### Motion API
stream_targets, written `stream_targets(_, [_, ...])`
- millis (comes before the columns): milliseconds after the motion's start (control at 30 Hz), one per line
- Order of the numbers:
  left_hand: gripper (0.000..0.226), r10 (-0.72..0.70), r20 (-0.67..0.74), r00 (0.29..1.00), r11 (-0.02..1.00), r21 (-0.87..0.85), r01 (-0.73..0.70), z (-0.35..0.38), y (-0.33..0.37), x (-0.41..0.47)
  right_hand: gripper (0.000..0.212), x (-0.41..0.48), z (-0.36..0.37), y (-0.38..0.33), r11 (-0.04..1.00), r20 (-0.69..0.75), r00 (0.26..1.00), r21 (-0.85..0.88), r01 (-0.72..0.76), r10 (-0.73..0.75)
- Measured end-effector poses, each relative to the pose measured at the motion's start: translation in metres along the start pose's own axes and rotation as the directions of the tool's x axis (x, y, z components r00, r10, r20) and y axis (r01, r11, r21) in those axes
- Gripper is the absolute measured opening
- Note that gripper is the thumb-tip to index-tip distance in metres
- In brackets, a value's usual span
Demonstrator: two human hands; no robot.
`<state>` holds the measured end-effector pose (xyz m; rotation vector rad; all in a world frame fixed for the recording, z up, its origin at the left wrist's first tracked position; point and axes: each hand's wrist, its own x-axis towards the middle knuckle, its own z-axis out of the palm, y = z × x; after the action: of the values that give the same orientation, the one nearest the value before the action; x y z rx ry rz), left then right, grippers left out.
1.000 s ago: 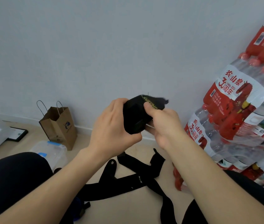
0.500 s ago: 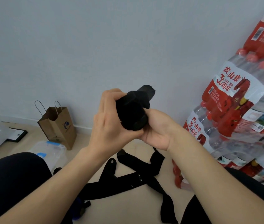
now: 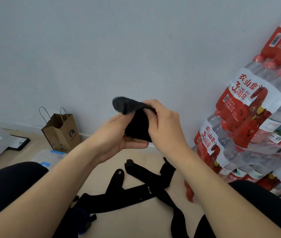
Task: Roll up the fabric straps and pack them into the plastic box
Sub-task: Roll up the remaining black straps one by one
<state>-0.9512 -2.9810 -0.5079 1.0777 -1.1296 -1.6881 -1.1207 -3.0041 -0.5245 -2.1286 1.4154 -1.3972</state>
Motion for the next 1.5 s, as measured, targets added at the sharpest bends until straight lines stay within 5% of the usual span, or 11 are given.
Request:
stream_targets(100, [0.038, 0.052, -0.01, 0.999, 0.994, -0.091, -0.052, 0.0, -0.002, -0.002, 0.024, 0.002, 0.002, -0.001, 0.88, 0.076, 0.945, 0.346, -0.325, 0.319])
stream_targets(200, [0.031, 0.132, -0.016, 0.991, 0.986, 0.108, -0.129, 0.009, -0.008, -0.003, 0.024, 0.003, 0.001, -0.003, 0.621, 0.184, 0.792, 0.529, -0.579, 0.582])
stream_targets(333, [0.034, 0.189, -0.038, 0.981, 0.953, 0.249, -0.174, 0.012, -0.007, -0.003, 0.03, 0.001, 0.001, -0.007, 0.536, 0.352, 0.763, 0.556, -0.636, 0.542])
stream_targets(433, [0.027, 0.215, -0.043, 0.976, 0.916, 0.356, -0.186, 0.004, -0.007, -0.001, 0.023, -0.003, 0.004, -0.01, 0.566, 0.332, 0.798, 0.571, -0.595, 0.504])
stream_targets(600, [0.027, 0.271, -0.141, 0.952, 0.911, 0.357, -0.206, 0.002, -0.006, 0.004, 0.018, -0.004, 0.006, -0.014, 0.466, 0.377, 0.741, 0.597, -0.653, 0.556])
stream_targets(767, [0.019, 0.22, -0.147, 0.964, 0.929, 0.332, -0.162, 0.004, -0.009, 0.003, 0.018, -0.004, 0.009, -0.013, 0.602, 0.34, 0.789, 0.514, -0.611, 0.511])
stream_targets(967, [0.054, 0.042, -0.113, 0.993, 0.978, 0.208, -0.018, 0.006, -0.01, 0.005, 0.017, -0.01, 0.018, -0.013, 0.95, 0.026, 0.977, 0.226, -0.213, 0.213])
stream_targets(1133, [0.049, 0.02, -0.069, 0.997, 0.978, 0.211, -0.005, 0.009, -0.013, 0.0, 0.018, -0.011, 0.02, -0.01, 0.964, -0.059, 0.972, 0.153, -0.217, 0.228])
stream_targets(1200, [0.036, 0.155, -0.122, 0.98, 0.944, 0.312, -0.11, 0.01, -0.015, 0.0, 0.028, -0.006, 0.017, -0.009, 0.851, 0.027, 0.912, 0.347, -0.393, 0.41])
stream_targets(1300, [0.021, 0.324, -0.105, 0.94, 0.844, 0.481, -0.238, 0.01, -0.016, 0.002, 0.034, -0.004, 0.015, -0.011, 0.545, 0.275, 0.784, 0.592, -0.594, 0.556])
stream_targets(1500, [0.073, 0.41, -0.045, 0.911, 0.755, 0.576, -0.312, 0.0, -0.014, -0.002, 0.03, -0.008, 0.012, -0.009, 0.219, 0.662, 0.528, 0.495, -0.841, 0.533])
